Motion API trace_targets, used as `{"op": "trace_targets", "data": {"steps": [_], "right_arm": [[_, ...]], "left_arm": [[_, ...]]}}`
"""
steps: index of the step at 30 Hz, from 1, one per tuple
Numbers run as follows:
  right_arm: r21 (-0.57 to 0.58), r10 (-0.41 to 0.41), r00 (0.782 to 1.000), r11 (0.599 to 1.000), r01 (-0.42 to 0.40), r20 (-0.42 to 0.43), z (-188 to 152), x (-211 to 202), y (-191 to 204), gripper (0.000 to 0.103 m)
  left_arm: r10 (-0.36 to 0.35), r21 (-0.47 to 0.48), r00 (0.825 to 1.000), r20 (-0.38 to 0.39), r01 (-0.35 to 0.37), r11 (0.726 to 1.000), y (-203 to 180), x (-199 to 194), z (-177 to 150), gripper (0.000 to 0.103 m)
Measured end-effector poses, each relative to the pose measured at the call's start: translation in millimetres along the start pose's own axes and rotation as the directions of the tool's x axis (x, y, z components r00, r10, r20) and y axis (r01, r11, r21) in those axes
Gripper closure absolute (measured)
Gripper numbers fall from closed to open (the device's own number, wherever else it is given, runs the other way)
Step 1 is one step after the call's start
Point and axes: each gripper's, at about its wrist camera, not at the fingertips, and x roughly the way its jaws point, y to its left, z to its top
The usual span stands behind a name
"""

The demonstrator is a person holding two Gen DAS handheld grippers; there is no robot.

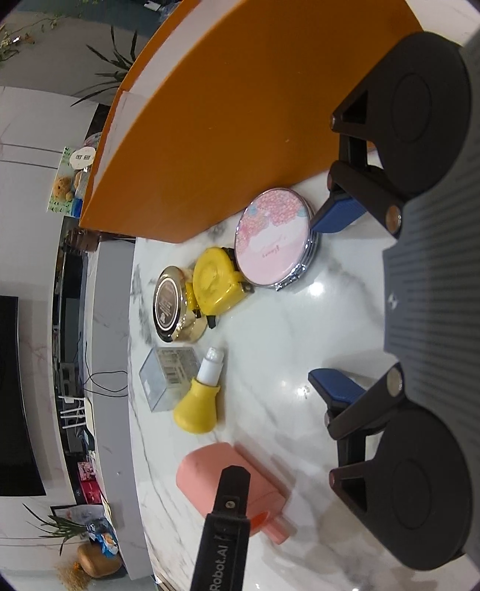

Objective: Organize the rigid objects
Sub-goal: 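Grasp the pink cylindrical container with the left tool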

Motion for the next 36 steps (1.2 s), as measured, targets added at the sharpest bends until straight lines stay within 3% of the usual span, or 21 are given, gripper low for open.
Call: {"op": "trace_targets", "data": {"steps": [13,18,24,36], "right_arm": [[0.055,-0.025,1.0,0.998,0.024,0.019,-1,6,-5,0.019],[0.091,-0.033,0.999,0.995,0.031,0.02,-1,8,-9,0.018],[0.114,-0.051,0.998,0.992,0.048,0.028,1,11,-12,0.016],[0.125,-0.067,0.997,0.99,0.061,0.041,2,14,-12,0.016]], "left_arm": [[-0.011,0.0,1.0,-0.013,0.011,1.0,4,19,6,0.017],[-0.025,-0.004,0.999,-0.021,0.025,1.0,4,26,8,0.023],[-0.026,0.009,1.0,-0.014,0.026,1.0,4,30,9,0.038],[-0.044,0.021,0.999,-0.01,0.044,0.999,10,11,-9,0.039]]}}
